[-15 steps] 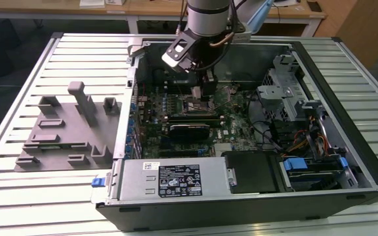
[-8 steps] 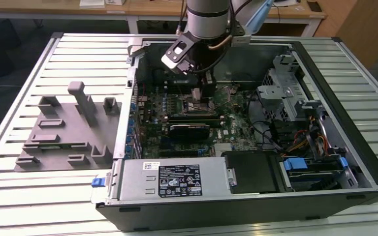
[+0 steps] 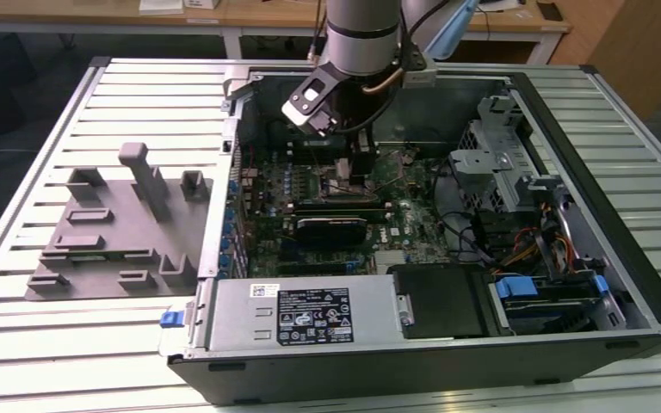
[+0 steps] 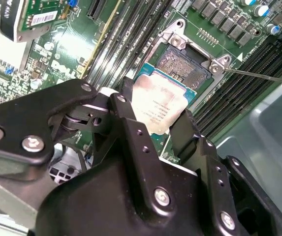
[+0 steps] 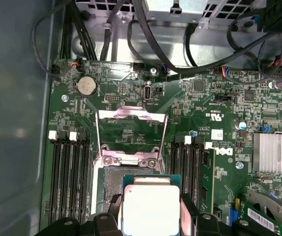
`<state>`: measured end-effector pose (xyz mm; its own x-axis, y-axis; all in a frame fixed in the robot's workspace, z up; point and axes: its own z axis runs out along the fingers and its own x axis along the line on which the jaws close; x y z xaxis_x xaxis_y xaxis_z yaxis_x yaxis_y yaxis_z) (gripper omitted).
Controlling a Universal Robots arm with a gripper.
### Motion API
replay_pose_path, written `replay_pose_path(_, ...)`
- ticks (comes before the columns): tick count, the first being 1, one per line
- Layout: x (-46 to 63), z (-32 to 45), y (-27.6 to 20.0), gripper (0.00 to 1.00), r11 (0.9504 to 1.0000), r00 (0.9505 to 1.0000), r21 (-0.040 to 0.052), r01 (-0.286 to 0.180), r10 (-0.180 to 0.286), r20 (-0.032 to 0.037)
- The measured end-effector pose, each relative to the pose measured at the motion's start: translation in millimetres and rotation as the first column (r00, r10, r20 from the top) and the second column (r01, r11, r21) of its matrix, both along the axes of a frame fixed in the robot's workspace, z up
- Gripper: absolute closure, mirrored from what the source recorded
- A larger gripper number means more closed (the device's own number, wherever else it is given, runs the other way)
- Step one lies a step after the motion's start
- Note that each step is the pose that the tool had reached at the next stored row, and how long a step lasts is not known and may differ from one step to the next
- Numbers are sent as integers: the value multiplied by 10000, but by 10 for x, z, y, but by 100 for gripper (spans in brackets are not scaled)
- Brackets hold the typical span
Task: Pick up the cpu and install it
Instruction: 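Place the cpu into insertion slot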
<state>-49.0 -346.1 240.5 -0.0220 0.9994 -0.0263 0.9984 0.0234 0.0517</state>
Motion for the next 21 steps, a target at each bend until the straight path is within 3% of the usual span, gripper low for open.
replay_pose_path(10, 0, -95, 53, 45, 10000, 10000, 2, 42, -42, -2)
replay_pose_path(21, -7, -195, 62, 45, 9999, 10000, 53, -85, 85, -3)
